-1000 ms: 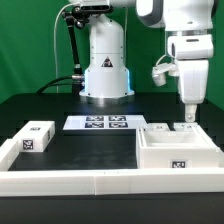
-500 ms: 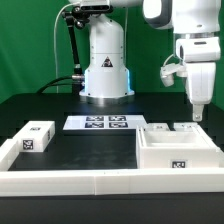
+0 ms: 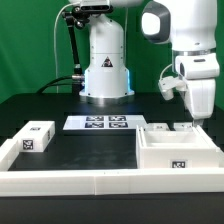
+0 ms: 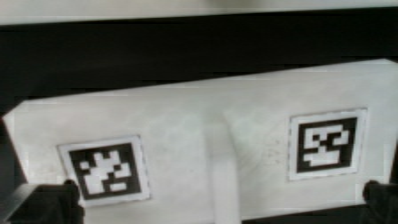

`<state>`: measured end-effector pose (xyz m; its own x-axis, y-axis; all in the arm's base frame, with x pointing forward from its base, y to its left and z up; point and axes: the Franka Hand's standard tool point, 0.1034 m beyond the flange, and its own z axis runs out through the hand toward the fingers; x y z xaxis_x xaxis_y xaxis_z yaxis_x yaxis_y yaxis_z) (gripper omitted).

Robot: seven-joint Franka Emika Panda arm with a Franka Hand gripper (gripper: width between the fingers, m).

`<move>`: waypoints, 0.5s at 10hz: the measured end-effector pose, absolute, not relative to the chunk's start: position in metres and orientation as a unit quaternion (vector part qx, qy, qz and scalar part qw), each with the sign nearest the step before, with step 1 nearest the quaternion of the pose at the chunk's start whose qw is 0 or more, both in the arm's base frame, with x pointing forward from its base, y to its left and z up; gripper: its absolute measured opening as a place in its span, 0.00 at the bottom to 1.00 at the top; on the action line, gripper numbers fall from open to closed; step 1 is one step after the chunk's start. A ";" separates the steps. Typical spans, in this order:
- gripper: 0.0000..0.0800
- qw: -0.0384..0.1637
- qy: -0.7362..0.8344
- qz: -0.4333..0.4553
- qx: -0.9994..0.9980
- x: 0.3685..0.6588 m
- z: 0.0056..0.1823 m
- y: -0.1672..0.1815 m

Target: Assemble cabinet

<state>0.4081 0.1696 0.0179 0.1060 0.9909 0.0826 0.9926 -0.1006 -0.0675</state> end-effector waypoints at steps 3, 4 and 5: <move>1.00 0.055 -0.662 -0.006 -0.747 0.409 0.013 0.164; 0.96 0.055 -0.662 -0.006 -0.747 0.409 0.013 0.164; 0.96 0.056 -0.662 -0.006 -0.747 0.408 0.012 0.164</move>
Offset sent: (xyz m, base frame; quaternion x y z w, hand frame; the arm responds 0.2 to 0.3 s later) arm 0.0038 0.0034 -0.0032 -0.0004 0.0059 0.0031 1.0000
